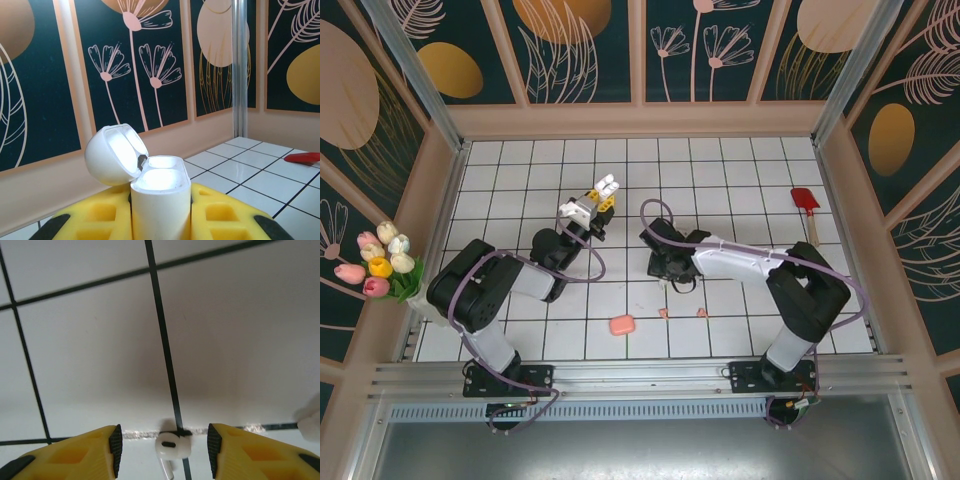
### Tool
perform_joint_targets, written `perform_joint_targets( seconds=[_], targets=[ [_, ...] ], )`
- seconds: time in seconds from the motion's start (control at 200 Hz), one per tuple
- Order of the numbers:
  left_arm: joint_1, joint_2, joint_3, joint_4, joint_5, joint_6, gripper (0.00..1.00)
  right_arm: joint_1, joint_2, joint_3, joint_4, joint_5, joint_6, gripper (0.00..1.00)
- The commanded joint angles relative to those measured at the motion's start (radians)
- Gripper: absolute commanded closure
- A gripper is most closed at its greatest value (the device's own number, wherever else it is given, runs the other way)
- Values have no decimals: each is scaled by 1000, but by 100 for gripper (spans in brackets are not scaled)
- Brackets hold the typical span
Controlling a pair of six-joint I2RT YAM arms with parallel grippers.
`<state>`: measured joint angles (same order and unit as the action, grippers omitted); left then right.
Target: Insert wireless bluetooth earbuds into charging case
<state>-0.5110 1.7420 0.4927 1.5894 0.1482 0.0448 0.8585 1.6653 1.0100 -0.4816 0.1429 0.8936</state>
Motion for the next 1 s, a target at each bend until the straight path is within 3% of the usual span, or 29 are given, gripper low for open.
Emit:
perform_joint_targets(
  seconds=[0.0, 0.991],
  targets=[
    [-4, -1, -18, 242, 8, 20, 100, 20, 0, 2, -41, 29, 87, 49],
    [-5, -49, -51, 242, 22, 22, 100, 39, 106, 4, -4, 31, 132, 52]
  ],
)
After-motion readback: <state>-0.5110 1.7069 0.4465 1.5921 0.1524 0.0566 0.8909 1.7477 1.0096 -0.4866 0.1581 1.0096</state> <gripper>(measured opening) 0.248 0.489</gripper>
